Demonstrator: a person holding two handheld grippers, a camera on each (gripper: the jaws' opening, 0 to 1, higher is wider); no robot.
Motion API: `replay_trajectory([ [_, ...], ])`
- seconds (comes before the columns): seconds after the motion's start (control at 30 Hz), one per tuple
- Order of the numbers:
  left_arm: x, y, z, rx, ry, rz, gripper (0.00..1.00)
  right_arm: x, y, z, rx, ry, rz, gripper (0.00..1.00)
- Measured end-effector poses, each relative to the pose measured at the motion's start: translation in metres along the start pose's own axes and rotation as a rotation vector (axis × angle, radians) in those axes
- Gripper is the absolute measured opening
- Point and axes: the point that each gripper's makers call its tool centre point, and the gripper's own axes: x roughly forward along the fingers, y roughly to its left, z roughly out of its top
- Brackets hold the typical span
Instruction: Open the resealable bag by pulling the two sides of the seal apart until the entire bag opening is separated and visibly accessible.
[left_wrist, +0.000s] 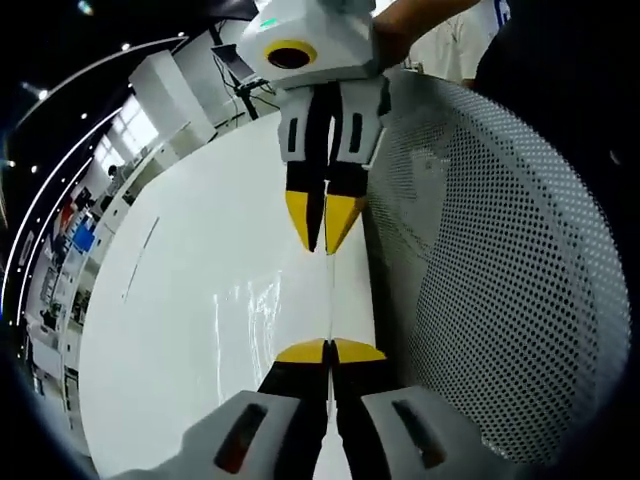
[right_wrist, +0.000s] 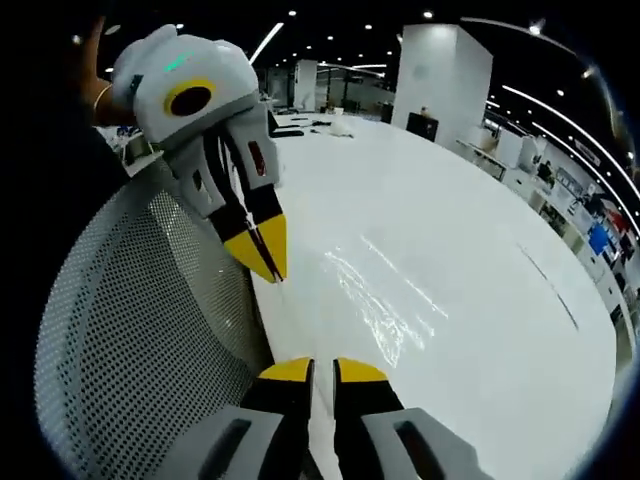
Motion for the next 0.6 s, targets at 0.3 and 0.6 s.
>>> replay_trajectory([
  [0.3, -0.0022, 0.0014, -0.0037, 0.009, 0.017, 0.015, 0.00, 0.0084, 0.0003, 0.0001, -0.007, 0.001, 0.007, 0.03],
  [0.6, -0.0029, 0.0065, -0.0068, 0.012, 0.029, 0.038, 0.00, 0.0074, 0.0002, 0.0006, 0.005, -0.006, 0.009, 0.03],
])
